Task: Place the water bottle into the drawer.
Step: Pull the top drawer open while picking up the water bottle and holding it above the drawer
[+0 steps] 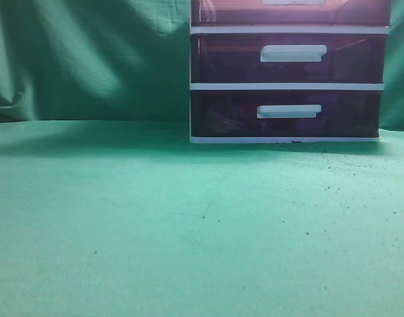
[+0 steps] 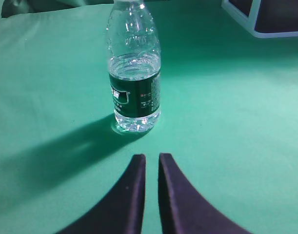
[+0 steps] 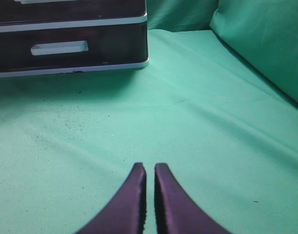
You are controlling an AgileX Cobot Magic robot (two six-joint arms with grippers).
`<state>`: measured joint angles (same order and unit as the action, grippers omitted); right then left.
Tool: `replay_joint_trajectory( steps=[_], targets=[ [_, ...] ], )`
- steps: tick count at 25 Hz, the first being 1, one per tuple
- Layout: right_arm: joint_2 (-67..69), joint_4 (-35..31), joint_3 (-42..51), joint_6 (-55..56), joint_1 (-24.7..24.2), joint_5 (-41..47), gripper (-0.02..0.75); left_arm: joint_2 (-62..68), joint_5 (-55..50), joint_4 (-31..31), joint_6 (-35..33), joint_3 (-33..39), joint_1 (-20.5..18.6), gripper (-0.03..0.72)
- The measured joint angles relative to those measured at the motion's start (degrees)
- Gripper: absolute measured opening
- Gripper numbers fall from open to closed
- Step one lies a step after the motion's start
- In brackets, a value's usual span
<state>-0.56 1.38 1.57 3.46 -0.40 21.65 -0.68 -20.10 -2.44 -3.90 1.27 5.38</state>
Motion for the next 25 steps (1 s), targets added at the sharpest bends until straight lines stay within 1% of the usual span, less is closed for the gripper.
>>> replay_joint_trajectory(
  steps=[15, 17, 18, 20, 22, 23, 25],
  targets=[
    [0.0, 0.0, 0.0, 0.0, 0.0, 0.0, 0.048, 0.0, 0.0, 0.0, 0.0, 0.0, 0.0, 0.059],
    [0.0, 0.0, 0.0, 0.0, 0.0, 0.0, 0.048, 0.0, 0.1, 1.0, -0.6, 0.0, 0.0, 0.059],
    [0.0, 0.0, 0.0, 0.0, 0.0, 0.0, 0.048, 0.0, 1.4, 1.5, -0.9, 0.0, 0.0, 0.059],
    [0.0, 0.0, 0.0, 0.0, 0.0, 0.0, 0.048, 0.0, 7.4, -0.5, -0.3, 0.0, 0.0, 0.059],
    [0.0, 0.0, 0.0, 0.0, 0.0, 0.0, 0.048, 0.0, 16.1, -6.6, 0.8, 0.0, 0.0, 0.059],
    [0.0, 0.0, 0.0, 0.0, 0.0, 0.0, 0.048, 0.0, 22.3, -9.2, 1.3, 0.0, 0.0, 0.059],
    [0.0, 0.0, 0.0, 0.0, 0.0, 0.0, 0.048, 0.0, 30.6, -11.8, 1.6, 0.0, 0.0, 0.059]
  ],
)
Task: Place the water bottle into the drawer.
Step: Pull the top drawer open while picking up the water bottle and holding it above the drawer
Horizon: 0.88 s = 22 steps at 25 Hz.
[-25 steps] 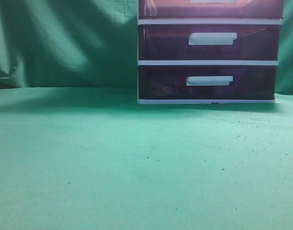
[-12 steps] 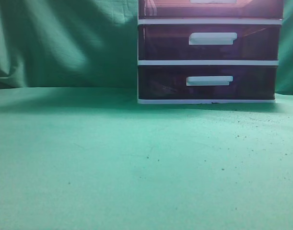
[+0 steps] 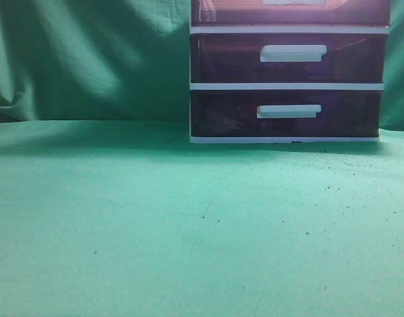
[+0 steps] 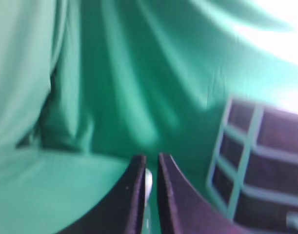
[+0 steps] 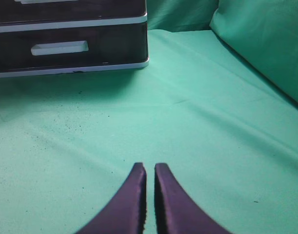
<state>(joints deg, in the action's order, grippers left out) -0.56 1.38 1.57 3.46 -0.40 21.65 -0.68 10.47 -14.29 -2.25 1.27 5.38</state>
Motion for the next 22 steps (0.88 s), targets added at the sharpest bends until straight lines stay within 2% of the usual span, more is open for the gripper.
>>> replay_joint_trajectory(
  steps=[2, 5, 9, 14, 17, 22],
  targets=[
    [0.0, 0.0, 0.0, 0.0, 0.0, 0.0, 0.048, 0.0, 6.1, -0.9, 0.0, 0.0, 0.0, 0.059],
    [0.0, 0.0, 0.0, 0.0, 0.0, 0.0, 0.048, 0.0, 9.6, -1.7, -0.1, 0.0, 0.0, 0.059],
    [0.0, 0.0, 0.0, 0.0, 0.0, 0.0, 0.048, 0.9, -6.6, -1.1, 0.1, -6.2, 0.0, 0.059],
    [0.0, 0.0, 0.0, 0.0, 0.0, 0.0, 0.048, 13.5, -23.4, 1.2, 0.1, -19.4, 0.0, 0.059],
    [0.0, 0.0, 0.0, 0.0, 0.0, 0.0, 0.048, 23.0, -26.6, -0.4, 0.4, -22.9, 0.0, 0.059],
    [0.0, 0.0, 0.0, 0.0, 0.0, 0.0, 0.048, 33.2, -26.2, -0.6, 0.7, -23.9, 0.0, 0.059]
  ],
)
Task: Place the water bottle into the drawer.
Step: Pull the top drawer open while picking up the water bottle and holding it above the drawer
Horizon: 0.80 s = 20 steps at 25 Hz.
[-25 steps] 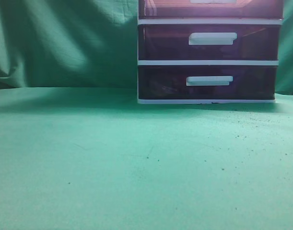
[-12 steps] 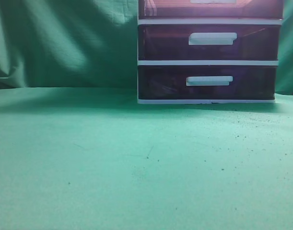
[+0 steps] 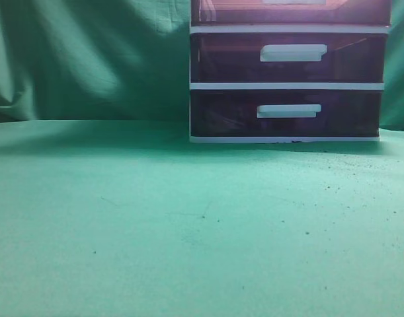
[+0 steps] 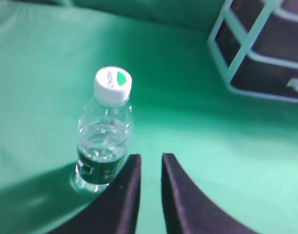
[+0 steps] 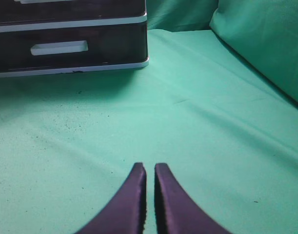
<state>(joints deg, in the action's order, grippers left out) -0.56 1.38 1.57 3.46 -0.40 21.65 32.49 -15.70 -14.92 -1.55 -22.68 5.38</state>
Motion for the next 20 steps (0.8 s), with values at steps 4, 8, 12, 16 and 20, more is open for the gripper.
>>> replay_joint_trajectory(
  steps=[4, 8, 12, 16, 20],
  targets=[
    [0.0, 0.0, 0.0, 0.0, 0.0, 0.0, 0.048, 7.5, 0.7, 0.5, 0.0, -0.8, 0.0, 0.301],
    [0.0, 0.0, 0.0, 0.0, 0.0, 0.0, 0.048, 13.5, 2.7, 1.1, 0.0, -1.7, 0.0, 0.629],
    [0.0, 0.0, 0.0, 0.0, 0.0, 0.0, 0.048, 19.7, 8.8, 4.4, 0.0, -1.7, 0.0, 0.638],
    [0.0, 0.0, 0.0, 0.0, 0.0, 0.0, 0.048, 27.5, 14.8, 4.9, 0.0, -2.4, 0.0, 0.638],
    [0.0, 0.0, 0.0, 0.0, 0.0, 0.0, 0.048, 36.2, 18.5, 4.9, -1.0, -5.8, 0.0, 0.638]
  ],
)
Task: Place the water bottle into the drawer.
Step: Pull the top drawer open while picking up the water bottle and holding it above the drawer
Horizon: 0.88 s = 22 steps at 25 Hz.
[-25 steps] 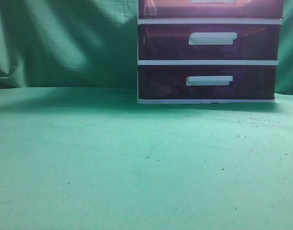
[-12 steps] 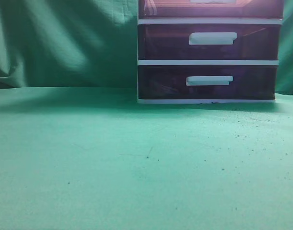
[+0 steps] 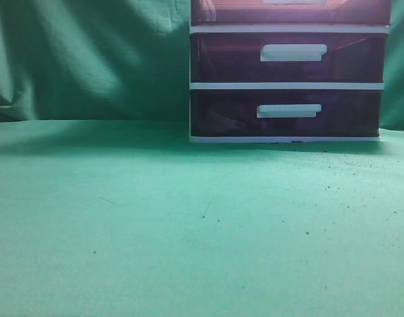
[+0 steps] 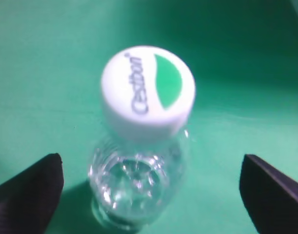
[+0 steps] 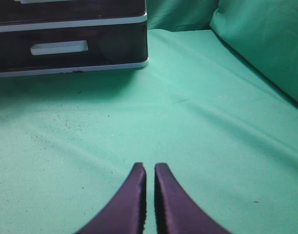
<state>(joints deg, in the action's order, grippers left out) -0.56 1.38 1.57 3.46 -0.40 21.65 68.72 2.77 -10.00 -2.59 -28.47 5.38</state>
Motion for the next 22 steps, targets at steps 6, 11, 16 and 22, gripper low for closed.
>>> replay_joint_trajectory(
  steps=[6, 11, 16, 22],
  targets=[
    [0.0, 0.0, 0.0, 0.0, 0.0, 0.0, 0.048, 9.9, 1.6, 0.0, -0.2, -4.5, 0.0, 0.638],
    [0.0, 0.0, 0.0, 0.0, 0.0, 0.0, 0.048, 14.8, 3.9, 0.0, -2.6, -6.1, 0.0, 0.424],
    [0.0, 0.0, 0.0, 0.0, 0.0, 0.0, 0.048, 14.8, 4.5, 0.0, -3.0, -6.1, 0.0, 0.334],
    [0.0, 0.0, 0.0, 0.0, 0.0, 0.0, 0.048, 11.2, -6.0, 0.0, -3.2, -9.3, 0.0, 0.291]
  ],
)
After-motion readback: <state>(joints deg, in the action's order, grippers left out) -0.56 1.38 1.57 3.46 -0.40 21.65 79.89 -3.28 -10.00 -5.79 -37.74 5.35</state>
